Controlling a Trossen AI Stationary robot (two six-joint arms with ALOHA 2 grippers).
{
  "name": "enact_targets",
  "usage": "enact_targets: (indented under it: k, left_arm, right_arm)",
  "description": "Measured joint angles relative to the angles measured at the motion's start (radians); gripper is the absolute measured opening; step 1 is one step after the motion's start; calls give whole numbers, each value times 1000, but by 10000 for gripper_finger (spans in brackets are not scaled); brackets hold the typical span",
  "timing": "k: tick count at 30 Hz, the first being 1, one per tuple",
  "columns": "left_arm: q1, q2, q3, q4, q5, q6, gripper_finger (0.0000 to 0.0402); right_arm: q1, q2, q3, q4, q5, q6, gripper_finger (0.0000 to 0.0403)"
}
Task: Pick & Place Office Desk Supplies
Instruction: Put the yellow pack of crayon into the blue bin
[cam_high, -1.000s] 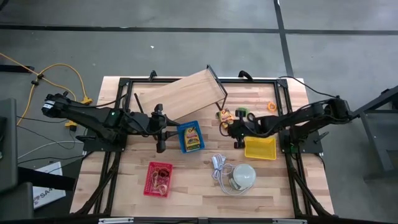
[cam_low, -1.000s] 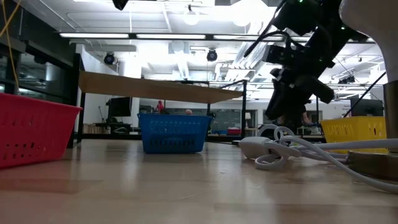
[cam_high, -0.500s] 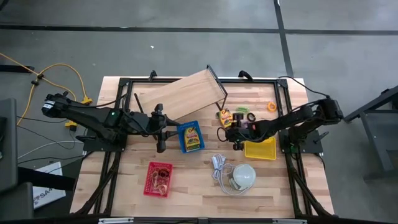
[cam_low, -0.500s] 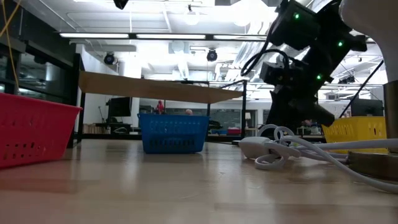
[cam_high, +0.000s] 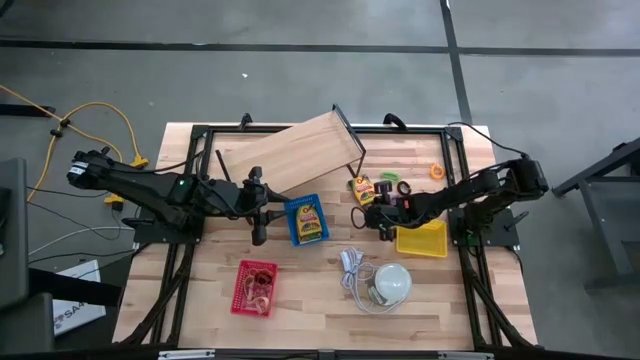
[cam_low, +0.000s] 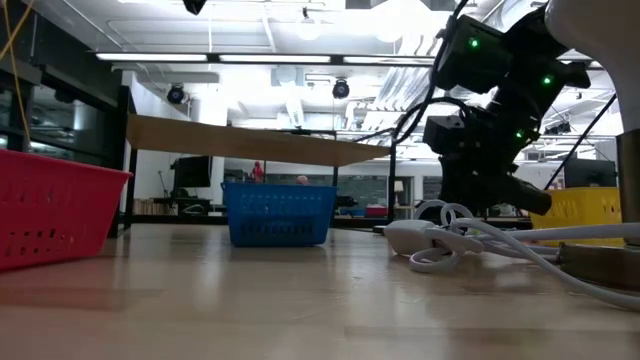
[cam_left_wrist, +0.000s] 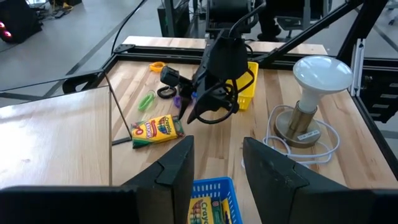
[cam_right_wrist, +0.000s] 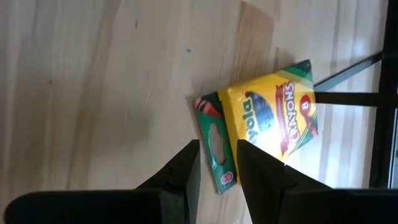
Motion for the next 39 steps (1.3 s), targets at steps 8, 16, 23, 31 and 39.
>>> enact_targets:
  k: [8,16,23,31,39]
  left_arm:
    - [0,0,0,0,0,-1,131]
    - [0,0,0,-1,0,-1,131]
    - [0,0,0,-1,0,-1,131]
    - [0,0,0,4,0,-1,131]
    - [0,0,0,4,0,-1,131]
  right_arm:
    - [0,0,0,41,0,-11,94]
    - [0,0,0,78,-27,-11,94]
    - [-1,61,0,83,-27,-11,94]
    - [-2,96,3,145,5,-46,94]
    - [-1,96,4,122,8,-42,94]
